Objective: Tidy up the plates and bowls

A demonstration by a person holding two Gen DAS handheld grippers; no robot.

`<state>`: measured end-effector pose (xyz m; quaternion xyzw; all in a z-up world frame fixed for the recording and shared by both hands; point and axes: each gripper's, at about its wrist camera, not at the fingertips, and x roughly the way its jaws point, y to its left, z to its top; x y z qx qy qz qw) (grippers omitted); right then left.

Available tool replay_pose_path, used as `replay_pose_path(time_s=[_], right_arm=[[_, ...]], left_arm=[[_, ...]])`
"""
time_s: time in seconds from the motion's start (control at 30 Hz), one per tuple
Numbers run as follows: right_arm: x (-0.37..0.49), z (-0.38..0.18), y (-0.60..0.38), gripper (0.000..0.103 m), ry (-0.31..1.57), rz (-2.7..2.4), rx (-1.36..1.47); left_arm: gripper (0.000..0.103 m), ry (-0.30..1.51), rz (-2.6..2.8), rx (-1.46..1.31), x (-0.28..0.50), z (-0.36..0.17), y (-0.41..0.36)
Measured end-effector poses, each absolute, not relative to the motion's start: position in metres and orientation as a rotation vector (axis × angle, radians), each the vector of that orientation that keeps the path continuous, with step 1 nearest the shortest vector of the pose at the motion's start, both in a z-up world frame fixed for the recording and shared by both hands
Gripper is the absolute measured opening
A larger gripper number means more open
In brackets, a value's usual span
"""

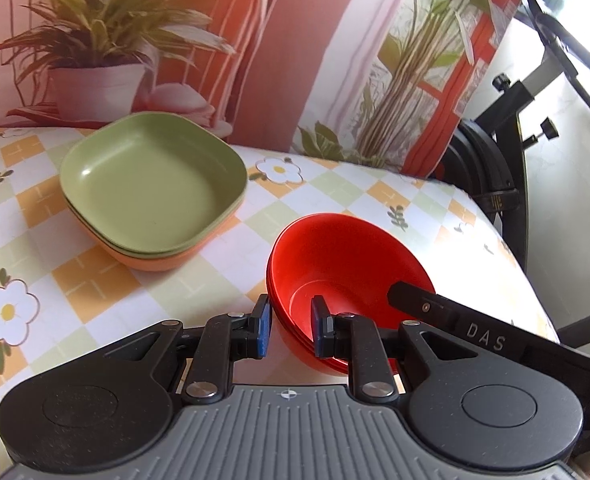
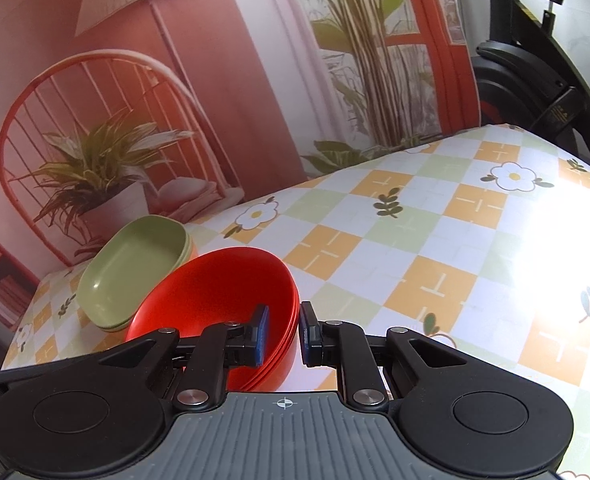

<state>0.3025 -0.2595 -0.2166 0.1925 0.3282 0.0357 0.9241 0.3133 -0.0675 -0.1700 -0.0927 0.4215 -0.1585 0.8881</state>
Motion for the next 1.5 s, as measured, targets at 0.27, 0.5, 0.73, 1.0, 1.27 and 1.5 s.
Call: replay_pose_path(time_s=[0.27, 0.5, 0.73, 1.0, 1.27, 1.5], right_arm=[[0.310, -0.200, -0.242, 0.016, 0.649, 0.114, 0.347], [0.328, -0.179, -0.221, 0.016, 0.608, 0.162, 0.308], [0.360, -0.160, -0.194, 0.016, 0.565, 0.222, 0.261], [0.393, -0.158, -0.163, 0.016, 0.565, 0.249, 0.231], [0.405, -0.174, -0.144, 0.016, 0.604, 0.245, 0.164], [0.408, -0.186, -0.142, 0.016, 0.629, 0.237, 0.151]], left_arm=[[0.022, 0.824, -0.313, -0.240, 0.313, -0.155, -0.049], [0.023, 0.775, -0.298, -0.246, 0.318, -0.136, -0.030], [0.023, 0.729, -0.273, -0.256, 0.339, -0.116, -0.002], [0.023, 0.727, -0.256, -0.234, 0.366, -0.115, 0.020], [0.023, 0.768, -0.244, -0.180, 0.381, -0.129, 0.027], [0.023, 0.800, -0.243, -0.149, 0.386, -0.143, 0.026]])
